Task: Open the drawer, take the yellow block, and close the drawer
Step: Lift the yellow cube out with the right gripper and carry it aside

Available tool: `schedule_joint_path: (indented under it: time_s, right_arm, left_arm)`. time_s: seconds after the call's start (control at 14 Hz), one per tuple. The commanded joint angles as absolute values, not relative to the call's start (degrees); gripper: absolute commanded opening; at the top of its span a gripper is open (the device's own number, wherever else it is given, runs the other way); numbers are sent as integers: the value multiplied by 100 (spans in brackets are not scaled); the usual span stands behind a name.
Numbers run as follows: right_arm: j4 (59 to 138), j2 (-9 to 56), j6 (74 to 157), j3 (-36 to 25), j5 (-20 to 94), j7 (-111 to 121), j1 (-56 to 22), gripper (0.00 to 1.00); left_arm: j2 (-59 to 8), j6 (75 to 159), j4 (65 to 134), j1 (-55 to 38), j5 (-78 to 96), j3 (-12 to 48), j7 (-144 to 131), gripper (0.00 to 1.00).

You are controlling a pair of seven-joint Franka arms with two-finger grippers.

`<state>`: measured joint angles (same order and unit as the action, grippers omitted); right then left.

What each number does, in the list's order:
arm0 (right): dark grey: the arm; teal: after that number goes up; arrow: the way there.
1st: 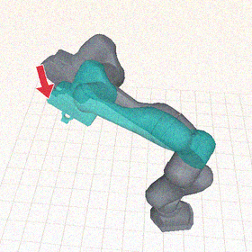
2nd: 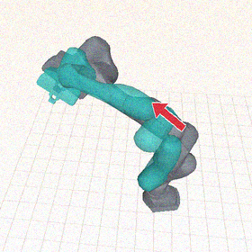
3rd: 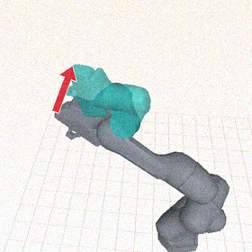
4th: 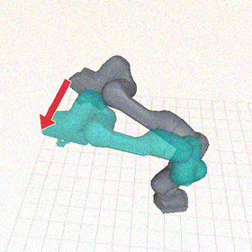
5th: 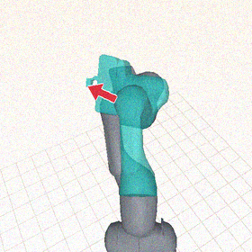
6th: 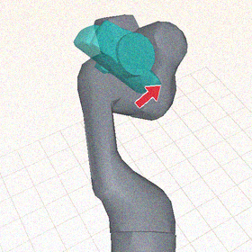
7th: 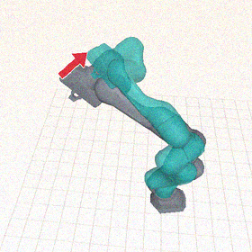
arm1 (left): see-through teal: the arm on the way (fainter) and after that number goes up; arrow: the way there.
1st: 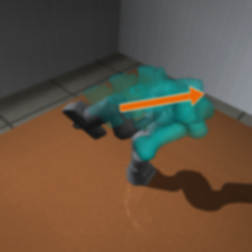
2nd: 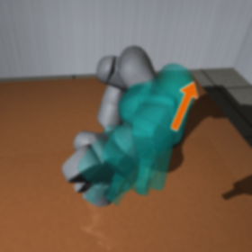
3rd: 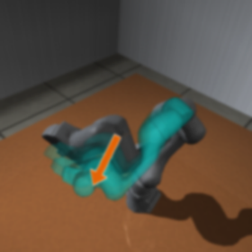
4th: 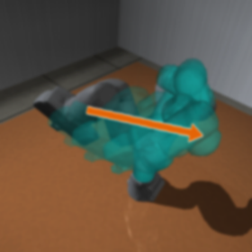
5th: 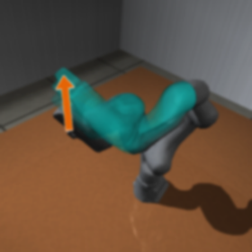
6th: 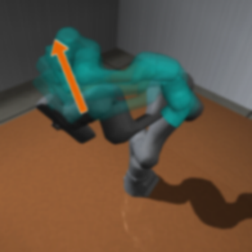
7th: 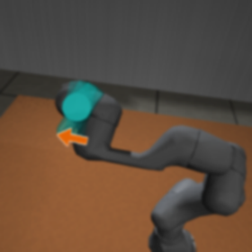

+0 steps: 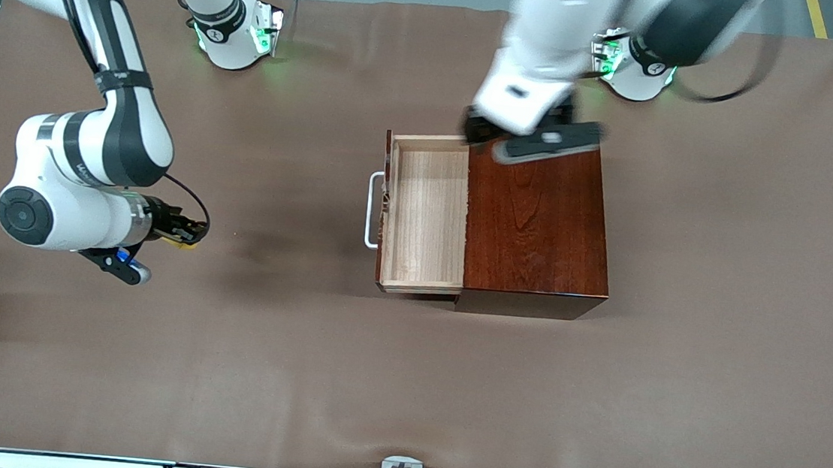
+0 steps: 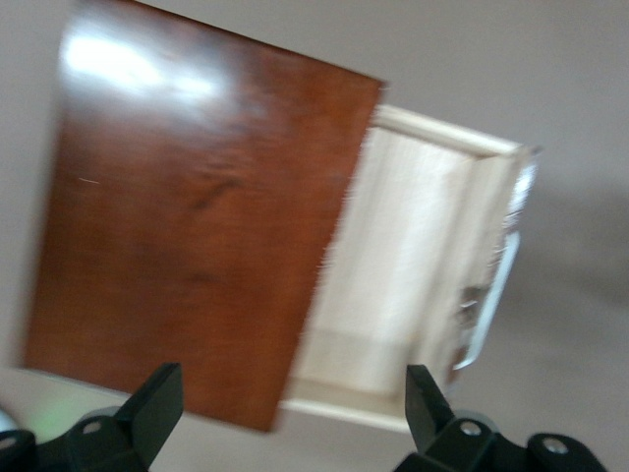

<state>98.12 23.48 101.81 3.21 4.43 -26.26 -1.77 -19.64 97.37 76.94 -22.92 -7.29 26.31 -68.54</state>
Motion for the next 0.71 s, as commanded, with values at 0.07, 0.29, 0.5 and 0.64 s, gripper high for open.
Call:
schedule_joint_path:
  time_s: [0.07,0.29,0.5,0.64]
  right_arm:
    - [10704,2039,10949,431,291,-1444,421,0]
    - [11196,2056,11626,431,-34,-942,605,0]
    - [11434,2074,11874,422,-166,-467,878,0]
    - [11635,2083,12180,431,-351,-213,1142,0]
  left_arm:
    - [-3057,10894,6979,-3170,-1081,2349,-8442,100]
    - [-3532,11932,6909,-4259,-1081,1401,-9191,100]
    - [-4129,12811,6601,-5000,-1063,757,-10210,100]
    - [-4472,13287,6601,-5254,-1063,520,-10729,100]
